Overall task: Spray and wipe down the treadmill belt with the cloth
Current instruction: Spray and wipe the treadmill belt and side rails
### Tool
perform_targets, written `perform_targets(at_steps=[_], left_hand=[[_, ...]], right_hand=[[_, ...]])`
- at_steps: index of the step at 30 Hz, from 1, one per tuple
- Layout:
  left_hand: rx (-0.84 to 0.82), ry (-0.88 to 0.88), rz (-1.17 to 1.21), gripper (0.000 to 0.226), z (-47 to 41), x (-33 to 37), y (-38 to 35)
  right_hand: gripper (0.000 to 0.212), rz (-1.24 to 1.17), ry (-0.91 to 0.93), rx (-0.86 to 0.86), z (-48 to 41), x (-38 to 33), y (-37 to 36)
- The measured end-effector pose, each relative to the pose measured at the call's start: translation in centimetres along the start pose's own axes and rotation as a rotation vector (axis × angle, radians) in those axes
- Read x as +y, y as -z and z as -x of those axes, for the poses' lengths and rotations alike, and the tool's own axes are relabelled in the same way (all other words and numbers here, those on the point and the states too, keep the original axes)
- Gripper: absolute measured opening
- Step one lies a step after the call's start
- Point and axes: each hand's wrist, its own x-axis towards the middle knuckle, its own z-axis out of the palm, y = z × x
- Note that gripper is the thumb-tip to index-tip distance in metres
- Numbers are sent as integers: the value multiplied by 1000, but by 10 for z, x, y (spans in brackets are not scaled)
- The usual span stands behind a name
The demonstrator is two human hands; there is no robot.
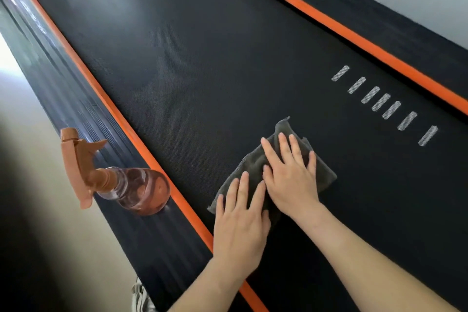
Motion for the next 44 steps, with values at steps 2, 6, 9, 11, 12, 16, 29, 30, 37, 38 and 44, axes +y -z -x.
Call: perform_targets(at_steps=[2,6,9,11,12,16,29,30,37,38,44], left_hand=[[-41,27,-38,58,-4,-6,-2],[-140,-66,-53,58,16,5,-16],[-254,-205,14,56,36,33,-29],[-242,-311,16,55,45,50,-32],[-205,-346,27,54,44,53,-29],[119,-246,161,44,18,31,12],[-13,79,133,51,-9,-77,44],[-46,90,173,47,-3,-70,47],[10,-57,103,28,7,-52,33],[48,-32,77,29,0,-57,31],[-114,-9,99,29,4,-36,27]], right_hand=[[56,29,26,0,-2,1,-3],[58,67,9,6,25,25,-5],[54,78,-48,38,71,48,-5],[49,44,-67,115,106,63,-6],[44,-13,-81,180,117,67,-6],[30,-297,-101,372,105,41,8],[44,205,64,-544,52,-74,56],[38,240,73,-505,61,-70,63],[53,29,215,-214,39,-52,34],[53,40,252,-205,34,-53,23],[29,-123,318,11,62,-26,-10]])
